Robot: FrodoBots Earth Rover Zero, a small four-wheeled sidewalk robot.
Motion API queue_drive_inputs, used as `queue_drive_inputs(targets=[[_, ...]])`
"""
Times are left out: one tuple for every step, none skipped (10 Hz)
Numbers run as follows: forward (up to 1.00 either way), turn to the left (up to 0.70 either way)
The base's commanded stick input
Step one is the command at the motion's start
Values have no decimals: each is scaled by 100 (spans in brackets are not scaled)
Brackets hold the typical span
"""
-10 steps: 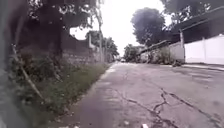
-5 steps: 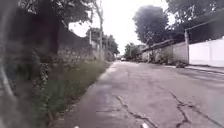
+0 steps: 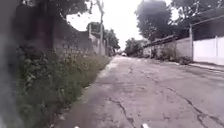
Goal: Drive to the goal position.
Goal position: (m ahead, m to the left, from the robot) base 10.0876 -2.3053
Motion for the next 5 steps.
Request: queue_drive_inputs(targets=[[85,-3],[85,-2],[85,-1],[85,0],[85,0]])
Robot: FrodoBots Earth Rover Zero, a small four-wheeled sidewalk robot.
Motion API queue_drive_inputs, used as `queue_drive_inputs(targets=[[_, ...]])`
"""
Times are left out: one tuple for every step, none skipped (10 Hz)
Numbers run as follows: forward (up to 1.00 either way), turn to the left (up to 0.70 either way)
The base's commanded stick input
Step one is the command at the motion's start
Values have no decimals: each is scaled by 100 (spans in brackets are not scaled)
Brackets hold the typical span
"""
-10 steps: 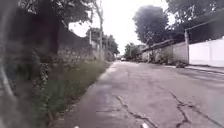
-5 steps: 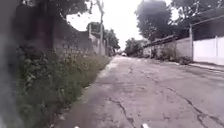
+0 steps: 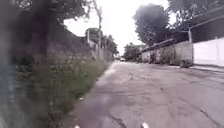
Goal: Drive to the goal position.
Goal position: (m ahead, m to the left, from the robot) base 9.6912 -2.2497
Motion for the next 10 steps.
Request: queue_drive_inputs(targets=[[85,0],[85,0],[85,0],[85,-2],[85,-14],[85,-18],[85,-6],[85,-7],[85,-21],[85,-6]])
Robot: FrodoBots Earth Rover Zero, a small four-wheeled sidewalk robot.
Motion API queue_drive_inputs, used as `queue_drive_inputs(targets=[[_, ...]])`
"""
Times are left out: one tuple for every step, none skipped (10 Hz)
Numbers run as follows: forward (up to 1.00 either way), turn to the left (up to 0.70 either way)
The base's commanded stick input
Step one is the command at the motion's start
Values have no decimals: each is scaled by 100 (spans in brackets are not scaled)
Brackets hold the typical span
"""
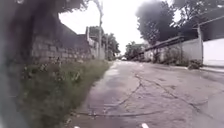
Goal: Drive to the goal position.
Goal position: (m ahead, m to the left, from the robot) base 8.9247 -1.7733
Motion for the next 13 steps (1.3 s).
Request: queue_drive_inputs(targets=[[85,0],[85,-10],[85,-21],[85,0],[85,0],[85,0],[85,0],[85,0],[85,0],[85,0],[85,0],[85,0],[85,0]])
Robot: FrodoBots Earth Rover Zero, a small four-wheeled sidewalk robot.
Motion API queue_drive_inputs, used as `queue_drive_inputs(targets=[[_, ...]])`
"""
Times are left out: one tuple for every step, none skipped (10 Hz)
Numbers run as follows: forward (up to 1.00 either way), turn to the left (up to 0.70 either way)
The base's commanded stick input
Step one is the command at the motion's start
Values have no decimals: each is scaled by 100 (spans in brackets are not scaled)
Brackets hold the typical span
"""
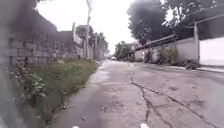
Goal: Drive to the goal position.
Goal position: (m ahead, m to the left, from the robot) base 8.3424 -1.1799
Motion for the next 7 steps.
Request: queue_drive_inputs(targets=[[85,0],[85,0],[85,0],[85,0],[85,0],[85,0],[85,0]])
